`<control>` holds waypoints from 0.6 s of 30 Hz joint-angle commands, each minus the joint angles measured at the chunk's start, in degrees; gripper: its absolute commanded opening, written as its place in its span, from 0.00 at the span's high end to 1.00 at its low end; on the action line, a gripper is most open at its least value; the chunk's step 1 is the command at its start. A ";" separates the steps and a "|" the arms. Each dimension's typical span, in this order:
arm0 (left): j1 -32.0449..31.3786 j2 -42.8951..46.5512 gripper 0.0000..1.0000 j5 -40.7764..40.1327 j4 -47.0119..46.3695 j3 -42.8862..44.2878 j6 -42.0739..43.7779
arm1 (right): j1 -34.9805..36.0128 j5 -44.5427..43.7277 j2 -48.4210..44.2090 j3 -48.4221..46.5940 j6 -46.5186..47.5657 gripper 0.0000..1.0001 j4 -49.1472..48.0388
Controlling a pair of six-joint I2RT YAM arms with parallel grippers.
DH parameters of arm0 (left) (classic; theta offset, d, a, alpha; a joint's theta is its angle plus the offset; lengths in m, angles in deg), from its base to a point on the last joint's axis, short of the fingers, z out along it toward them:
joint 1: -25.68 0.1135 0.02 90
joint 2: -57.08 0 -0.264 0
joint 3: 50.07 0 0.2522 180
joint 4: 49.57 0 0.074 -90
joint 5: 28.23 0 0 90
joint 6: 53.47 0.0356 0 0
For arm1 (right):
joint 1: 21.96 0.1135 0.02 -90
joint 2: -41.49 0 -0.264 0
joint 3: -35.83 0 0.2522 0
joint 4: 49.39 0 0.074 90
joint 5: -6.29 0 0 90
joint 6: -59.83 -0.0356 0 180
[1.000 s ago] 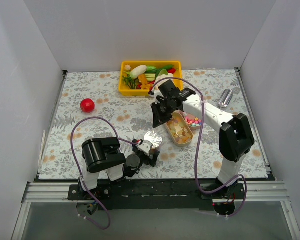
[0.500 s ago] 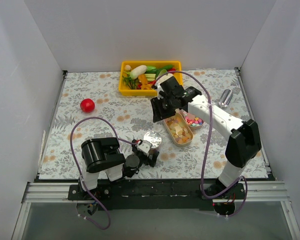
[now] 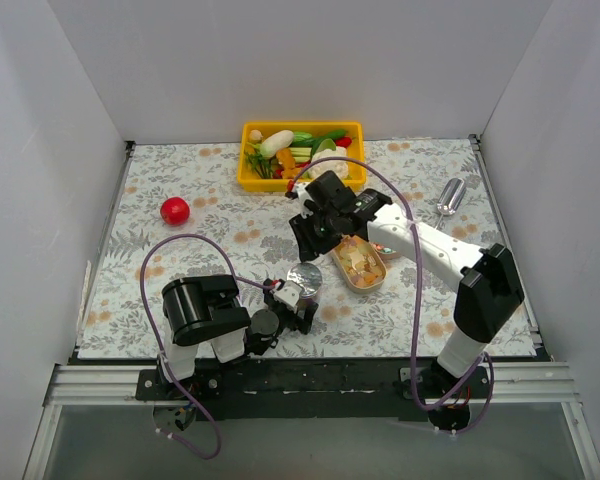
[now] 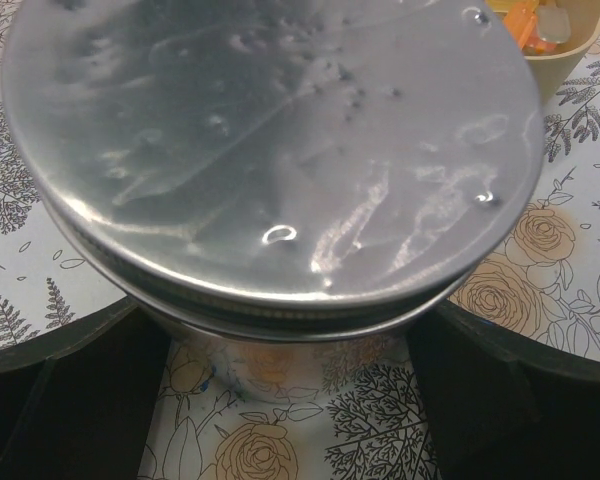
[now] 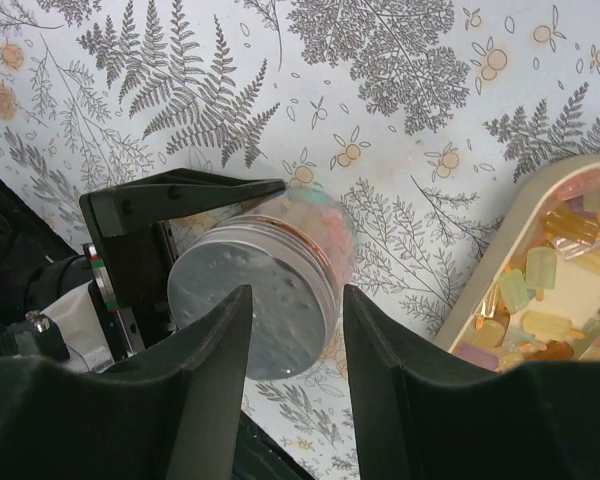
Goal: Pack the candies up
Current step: Screw the bottle lid onto the packing bottle.
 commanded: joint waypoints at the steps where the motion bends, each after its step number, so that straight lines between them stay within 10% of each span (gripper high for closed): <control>1: 0.45 -3.85 0.18 1.50 -18.16 -4.32 1.82 | 1.99 -2.62 2.97 -2.42 2.27 0.52 -1.70; 18: 0.45 -4.02 0.17 1.41 -17.46 -4.24 1.12 | 3.75 -8.68 6.50 -2.07 1.30 0.57 1.82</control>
